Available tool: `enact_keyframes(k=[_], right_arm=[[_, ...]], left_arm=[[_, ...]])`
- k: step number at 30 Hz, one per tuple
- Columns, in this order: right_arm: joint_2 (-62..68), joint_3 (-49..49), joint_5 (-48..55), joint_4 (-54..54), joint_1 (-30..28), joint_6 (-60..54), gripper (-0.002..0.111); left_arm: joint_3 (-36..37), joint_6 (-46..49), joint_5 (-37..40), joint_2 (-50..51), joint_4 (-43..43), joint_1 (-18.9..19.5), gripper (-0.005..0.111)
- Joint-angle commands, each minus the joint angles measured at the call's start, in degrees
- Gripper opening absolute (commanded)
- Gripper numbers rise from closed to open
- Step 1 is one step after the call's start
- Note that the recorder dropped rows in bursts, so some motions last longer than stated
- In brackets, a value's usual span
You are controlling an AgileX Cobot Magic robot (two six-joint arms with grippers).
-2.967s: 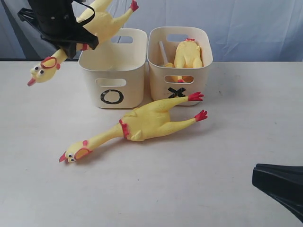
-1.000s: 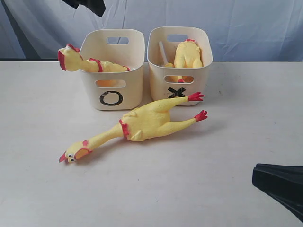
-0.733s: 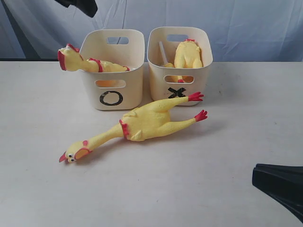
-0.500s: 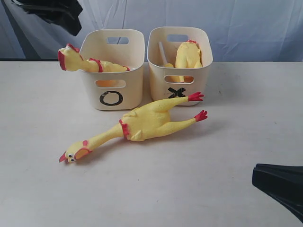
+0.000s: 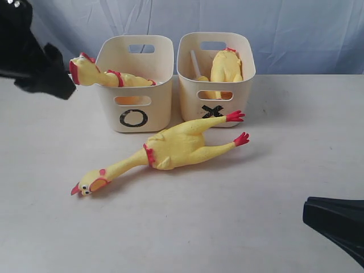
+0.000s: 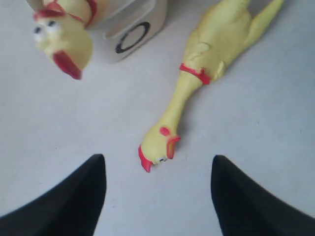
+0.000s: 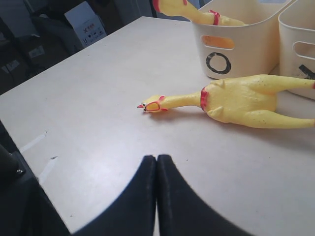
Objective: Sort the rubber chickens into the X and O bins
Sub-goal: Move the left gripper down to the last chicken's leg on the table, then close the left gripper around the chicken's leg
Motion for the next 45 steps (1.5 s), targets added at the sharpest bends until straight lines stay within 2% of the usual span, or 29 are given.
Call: enact_keyframes(k=[1,9,15,23,37,45], right_arm=[[-0.34,0.28,-0.57,0.2,-0.31,-0.17,-0.001],[-0.34,0.28,-0.57,0.2,-0.31,-0.17,-0.001],[-0.34,0.28,-0.57,0.2,-0.31,-0.17,-0.001],[-0.34,0.28,-0.57,0.2,-0.31,-0.17,-0.001],[-0.34,0.28,-0.57,0.2,-0.31,-0.17,-0.001],[-0.34,0.28,-0.57,0.2,-0.31,-0.17,-0.001]], left_arm=[[9.54,3.44,-5.96,-3.28,-0.51,-4.94,0.059],[22.31,11.6,-20.06,-2.58,-0.51,-11.82,0.059],[26.98,11.98,-30.31,0.38,-0.27,-12.55,0.059],[27.74,16.63,-36.69,9.47,-0.57,-12.55,0.059],[27.48,16.27,-46.56,20.87,5.33,-12.44,0.059],[26.1,6.88,-47.45,22.07,13.41,-12.34,0.059]])
